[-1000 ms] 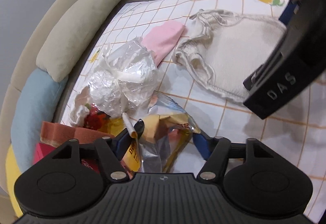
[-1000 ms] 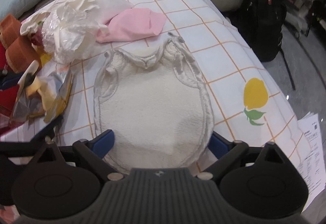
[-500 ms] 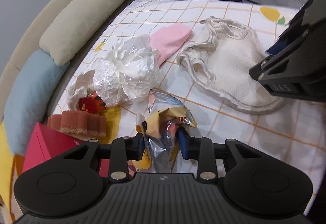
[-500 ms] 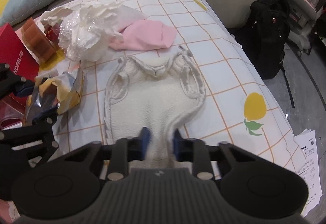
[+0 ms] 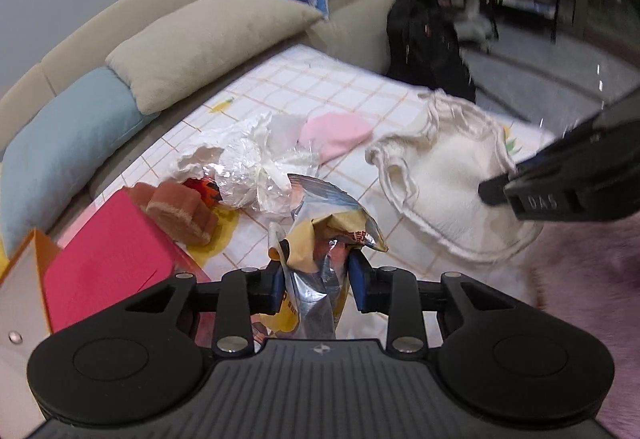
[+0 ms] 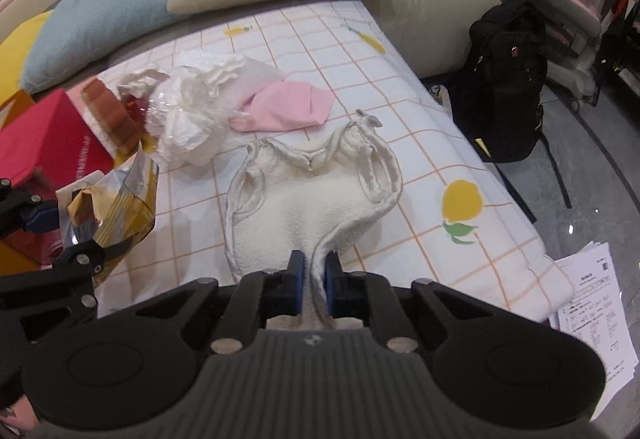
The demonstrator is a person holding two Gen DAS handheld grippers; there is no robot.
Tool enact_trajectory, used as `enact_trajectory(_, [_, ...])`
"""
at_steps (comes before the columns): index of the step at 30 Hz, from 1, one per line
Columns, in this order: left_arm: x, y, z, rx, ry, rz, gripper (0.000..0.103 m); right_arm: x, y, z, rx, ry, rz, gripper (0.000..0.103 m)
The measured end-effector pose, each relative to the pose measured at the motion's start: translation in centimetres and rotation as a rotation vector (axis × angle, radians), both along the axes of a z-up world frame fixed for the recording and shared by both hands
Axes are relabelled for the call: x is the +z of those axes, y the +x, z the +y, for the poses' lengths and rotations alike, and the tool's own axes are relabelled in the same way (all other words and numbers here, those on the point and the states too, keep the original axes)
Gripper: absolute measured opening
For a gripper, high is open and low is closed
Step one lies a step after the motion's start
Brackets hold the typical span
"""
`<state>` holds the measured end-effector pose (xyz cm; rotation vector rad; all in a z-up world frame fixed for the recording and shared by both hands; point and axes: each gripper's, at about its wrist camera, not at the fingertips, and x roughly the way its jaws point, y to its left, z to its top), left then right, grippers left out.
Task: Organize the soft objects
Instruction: 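Carry the snack bag and bib into the orange box and release both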
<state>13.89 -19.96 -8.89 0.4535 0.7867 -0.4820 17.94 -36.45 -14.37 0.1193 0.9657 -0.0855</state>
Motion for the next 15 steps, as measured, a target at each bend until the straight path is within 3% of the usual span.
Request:
enact_trajectory(6, [4.4, -3.0, 3.8, 0.069, -0.159, -0.032, 0.036, 3.8, -3.7, 1.1, 0.033, 0.013, -0.064, 0.008])
enact_trajectory(11, [8.0, -4.6, 8.8, 0.189, -0.298, -0.057, 0.036, 7.3, -5.1, 3.9, 0.124, 0.039, -0.135, 0.008])
enact_trajectory(15, [9.9, -4.7, 12.9, 0.3, -0.342, -0.086, 0.036, 10.0, -4.6, 7.4, 0.227, 0.082, -0.195, 0.008])
